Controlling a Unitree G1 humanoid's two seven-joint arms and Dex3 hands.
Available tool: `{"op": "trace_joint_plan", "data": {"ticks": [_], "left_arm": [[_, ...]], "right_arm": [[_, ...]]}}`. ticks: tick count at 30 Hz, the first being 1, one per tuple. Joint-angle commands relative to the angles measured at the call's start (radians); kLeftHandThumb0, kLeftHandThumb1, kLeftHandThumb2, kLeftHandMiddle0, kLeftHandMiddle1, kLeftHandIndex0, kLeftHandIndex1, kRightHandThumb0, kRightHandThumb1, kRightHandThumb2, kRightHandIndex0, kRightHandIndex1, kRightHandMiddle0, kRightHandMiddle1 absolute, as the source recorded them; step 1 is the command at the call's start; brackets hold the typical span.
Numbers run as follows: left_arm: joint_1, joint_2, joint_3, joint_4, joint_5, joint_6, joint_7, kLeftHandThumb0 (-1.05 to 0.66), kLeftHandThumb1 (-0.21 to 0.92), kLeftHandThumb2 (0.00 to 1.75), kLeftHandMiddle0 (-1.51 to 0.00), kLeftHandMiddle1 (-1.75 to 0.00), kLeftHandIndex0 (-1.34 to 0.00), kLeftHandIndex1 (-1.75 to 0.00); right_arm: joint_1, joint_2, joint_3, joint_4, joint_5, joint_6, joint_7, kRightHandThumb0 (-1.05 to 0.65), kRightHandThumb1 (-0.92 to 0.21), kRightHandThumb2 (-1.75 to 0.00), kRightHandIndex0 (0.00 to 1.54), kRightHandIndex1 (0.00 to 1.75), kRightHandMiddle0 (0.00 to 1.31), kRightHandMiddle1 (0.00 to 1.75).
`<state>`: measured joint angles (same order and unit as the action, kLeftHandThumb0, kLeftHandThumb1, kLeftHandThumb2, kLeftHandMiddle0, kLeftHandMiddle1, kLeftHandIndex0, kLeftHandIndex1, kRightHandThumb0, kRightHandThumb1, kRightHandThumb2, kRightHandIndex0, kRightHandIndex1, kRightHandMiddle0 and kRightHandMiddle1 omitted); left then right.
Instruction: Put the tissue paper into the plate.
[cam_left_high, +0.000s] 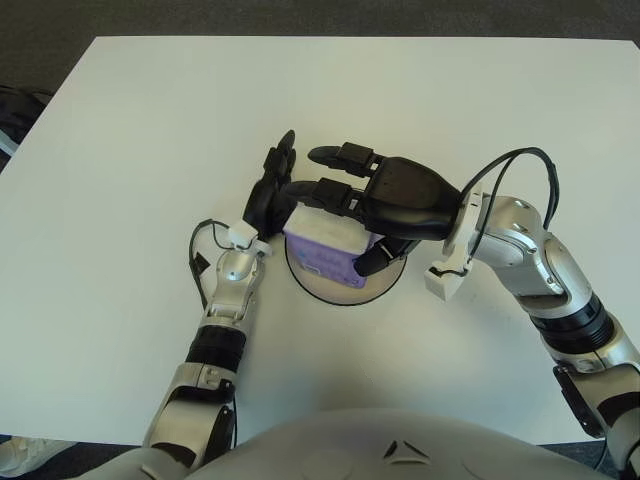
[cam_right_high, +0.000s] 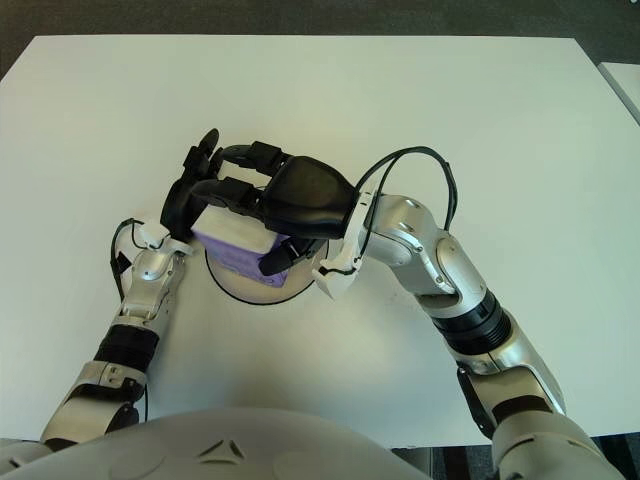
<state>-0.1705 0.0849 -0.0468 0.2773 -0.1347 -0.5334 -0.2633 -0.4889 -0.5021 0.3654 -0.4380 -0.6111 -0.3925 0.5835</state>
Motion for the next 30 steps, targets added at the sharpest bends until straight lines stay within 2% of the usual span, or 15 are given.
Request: {"op": "trace_joint_plan", "data": {"ticks": [1,4,9,14,20,30], "left_arm": [[0.072,0.029,0.006,-0.034,-0.005,-0.003,-0.032,-0.75,0.92,1.09,-0.07,-0.19,0.0,-0.42],[0.085,0.026,0.003,-0.065,0.012,0.021,-0.022,-0.76,0.92,1.12,-0.06,-0.18,0.0,-0.36],[0.129,0.0,-0.003,-0.103,0.102,0.09,0.073,-0.79,0.92,1.19,-0.09,-0.19,0.0,-0.36],[0.185,0.004,0.01,-0.121,0.177,0.146,0.145,-0.81,0.92,1.23,-0.1,-0.19,0.0,-0.35],[0.178,0.0,0.009,-0.141,0.234,0.215,0.196,-0.83,0.92,1.26,-0.09,-0.18,0.0,-0.33],[0.117,0.011,0.029,-0.007,0.251,0.262,0.246,-0.84,0.92,1.23,-0.02,-0.14,0.0,-0.34]], "right_arm": [[-0.036,-0.015,-0.009,0.004,-0.008,-0.008,0.016,-0.95,-0.92,-0.88,0.0,0.0,0.0,0.0],[-0.045,-0.018,-0.009,0.009,-0.007,-0.003,0.026,-0.95,-0.92,-0.88,0.0,0.0,0.0,0.0],[-0.064,-0.026,-0.009,0.027,0.015,0.018,0.062,-0.95,-0.92,-0.88,0.0,0.0,0.0,0.0],[-0.08,-0.021,-0.009,0.045,0.03,0.04,0.091,-0.94,-0.92,-0.89,0.0,0.0,0.0,0.0],[-0.097,-0.023,-0.01,0.062,0.034,0.042,0.103,-0.94,-0.92,-0.92,0.0,0.0,0.0,0.0],[-0.111,-0.017,-0.025,0.106,0.042,0.035,0.079,-0.94,-0.92,-0.93,0.01,0.01,0.02,0.02]]}}
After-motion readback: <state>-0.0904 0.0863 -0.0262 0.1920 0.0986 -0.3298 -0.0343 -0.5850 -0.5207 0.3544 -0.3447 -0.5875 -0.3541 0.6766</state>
